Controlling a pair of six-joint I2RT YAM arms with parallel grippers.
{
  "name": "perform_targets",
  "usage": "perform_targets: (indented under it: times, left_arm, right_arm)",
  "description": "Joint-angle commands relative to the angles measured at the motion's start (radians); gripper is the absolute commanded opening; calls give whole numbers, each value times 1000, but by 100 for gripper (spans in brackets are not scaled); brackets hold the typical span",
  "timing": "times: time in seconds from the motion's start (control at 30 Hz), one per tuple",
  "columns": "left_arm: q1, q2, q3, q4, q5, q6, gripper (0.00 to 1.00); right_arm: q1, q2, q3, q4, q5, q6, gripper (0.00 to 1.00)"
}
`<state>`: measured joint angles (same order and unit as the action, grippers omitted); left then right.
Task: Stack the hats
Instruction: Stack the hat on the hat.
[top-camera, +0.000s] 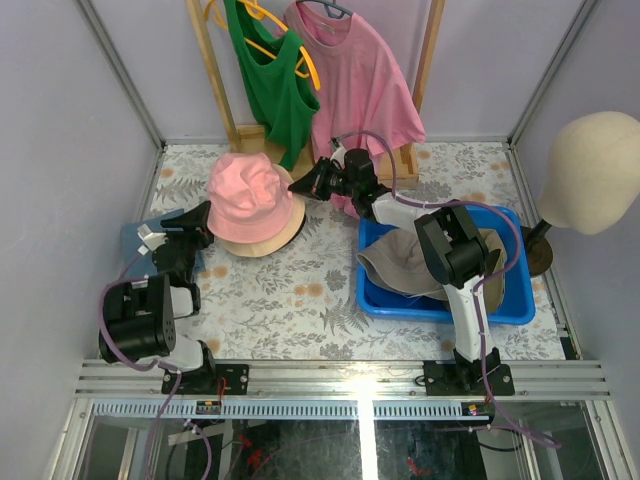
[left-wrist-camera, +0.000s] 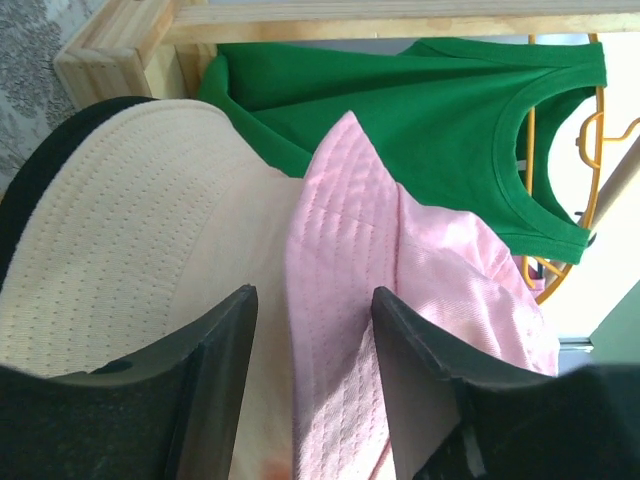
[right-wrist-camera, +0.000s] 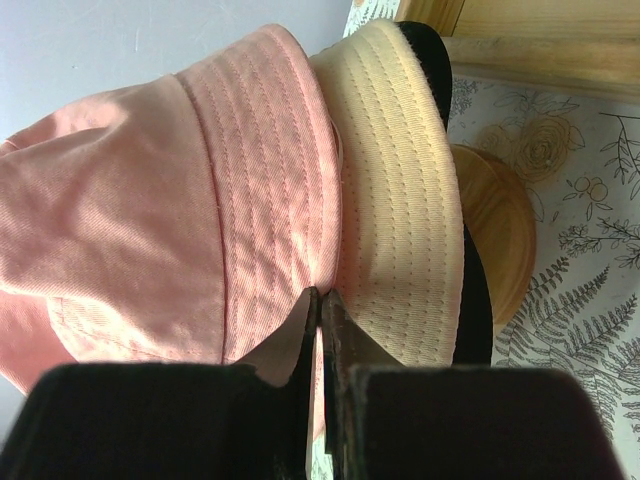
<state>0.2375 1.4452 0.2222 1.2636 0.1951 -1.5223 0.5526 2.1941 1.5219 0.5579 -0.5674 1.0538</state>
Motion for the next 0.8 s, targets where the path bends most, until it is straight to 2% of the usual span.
perform_targets:
  times: [0.0, 0.1, 0.27, 0.37, 0.6, 0.77]
  left_arm:
    - [8, 34, 20, 195, 43, -25, 44]
    - [13, 36, 19, 199, 37, -25, 37]
    - [25, 29, 1, 195, 27, -19, 10]
    - [36, 5, -18, 141, 13, -9, 3]
    - [46, -117, -39, -97, -21, 64, 0]
    - [46, -127, -50, -192, -20, 79, 0]
  right_arm:
    - [6, -55, 56, 14, -30, -20, 0]
    - [7, -52, 60, 6, -32, -23, 0]
    - [6, -51, 63, -7, -29, -32, 0]
    - [4, -53, 59, -13, -24, -39, 0]
    - [-2, -66, 37, -38, -8, -61, 0]
    - [-8, -69, 29, -48, -6, -71, 0]
